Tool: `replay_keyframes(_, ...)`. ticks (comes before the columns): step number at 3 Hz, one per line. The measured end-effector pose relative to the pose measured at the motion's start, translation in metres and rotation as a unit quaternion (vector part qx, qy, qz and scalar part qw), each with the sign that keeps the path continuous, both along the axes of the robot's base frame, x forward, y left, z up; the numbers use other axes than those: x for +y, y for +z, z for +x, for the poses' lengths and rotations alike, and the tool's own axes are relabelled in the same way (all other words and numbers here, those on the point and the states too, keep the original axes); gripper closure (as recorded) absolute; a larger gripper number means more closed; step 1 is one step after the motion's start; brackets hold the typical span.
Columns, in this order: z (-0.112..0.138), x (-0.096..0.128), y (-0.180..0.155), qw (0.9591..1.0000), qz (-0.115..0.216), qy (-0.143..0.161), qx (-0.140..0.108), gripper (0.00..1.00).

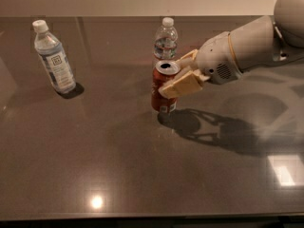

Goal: Move coke can near water bottle

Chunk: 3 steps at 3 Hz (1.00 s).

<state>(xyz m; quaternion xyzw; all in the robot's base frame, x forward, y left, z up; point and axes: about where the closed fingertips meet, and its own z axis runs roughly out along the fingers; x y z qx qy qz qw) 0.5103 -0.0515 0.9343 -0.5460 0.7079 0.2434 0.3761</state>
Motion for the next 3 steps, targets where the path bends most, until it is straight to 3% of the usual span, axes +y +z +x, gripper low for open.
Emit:
replay_keyframes(2,0.063,-0.031,0.002,0.9980,-0.010,-0.058,-0.021,1.00)
replay_keyframes(3,0.083,-0.042,-0.006,0.9968,-0.020,-0.074,-0.021,0.82)
